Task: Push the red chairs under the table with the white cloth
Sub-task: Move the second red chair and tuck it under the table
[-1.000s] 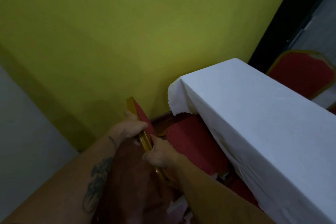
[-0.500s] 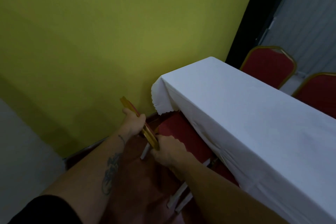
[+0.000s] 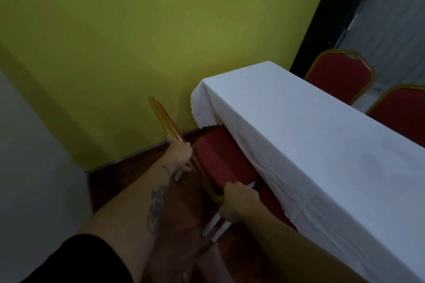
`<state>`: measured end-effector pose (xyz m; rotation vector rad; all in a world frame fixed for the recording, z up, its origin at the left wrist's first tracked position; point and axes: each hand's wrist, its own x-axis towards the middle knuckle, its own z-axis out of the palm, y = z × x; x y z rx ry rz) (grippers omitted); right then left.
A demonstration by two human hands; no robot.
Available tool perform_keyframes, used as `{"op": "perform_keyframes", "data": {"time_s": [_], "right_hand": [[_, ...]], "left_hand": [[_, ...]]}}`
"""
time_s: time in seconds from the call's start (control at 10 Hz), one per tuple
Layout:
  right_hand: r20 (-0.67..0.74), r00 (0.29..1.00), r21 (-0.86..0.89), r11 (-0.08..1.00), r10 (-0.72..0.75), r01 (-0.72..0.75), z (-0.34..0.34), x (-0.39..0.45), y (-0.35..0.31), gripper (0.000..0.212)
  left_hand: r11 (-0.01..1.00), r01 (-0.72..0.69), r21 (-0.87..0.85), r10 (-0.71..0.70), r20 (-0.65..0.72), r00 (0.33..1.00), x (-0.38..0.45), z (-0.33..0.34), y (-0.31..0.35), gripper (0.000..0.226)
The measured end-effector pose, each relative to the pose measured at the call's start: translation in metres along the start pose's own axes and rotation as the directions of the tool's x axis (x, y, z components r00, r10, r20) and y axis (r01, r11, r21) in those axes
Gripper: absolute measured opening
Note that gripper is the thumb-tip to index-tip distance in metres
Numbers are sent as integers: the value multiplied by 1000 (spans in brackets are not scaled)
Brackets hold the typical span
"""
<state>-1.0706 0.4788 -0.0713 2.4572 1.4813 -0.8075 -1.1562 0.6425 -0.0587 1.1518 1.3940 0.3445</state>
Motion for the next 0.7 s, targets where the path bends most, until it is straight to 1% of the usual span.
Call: {"op": "perform_keyframes", "data": {"time_s": [0.1,0.2,0.3,0.4,0.5,0.6,0.7], "right_hand": [[-20,1000,43,999,3,-2,0,-4,8,27],[-78,997,64,998,-12,17,-4,3,9,17],[-98,995,53,998,-21,26,-12,9,-1,22],[-112,993,70,997,-21,29,-17,19,-9,16],[-131,991,83,996,-1,12,-24,29,-16,20],[-124,992,96,995,19,-7,-32,35,-20,16],[-113,993,88,996,14,-4,-32,33,-19,23]], "left_hand": [[999,29,21,-29,1,1000,-4,3,0,73],[998,23,65,-24,15,1000,8,3,1,78],[992,6,128,-10,29,1000,18,-4,3,79],[994,9,113,-14,45,999,24,-2,5,82],[997,13,81,-17,50,999,38,-1,4,87],[999,-13,49,9,73,997,54,-3,5,81],[992,-10,125,6,28,1000,37,0,8,75]]}}
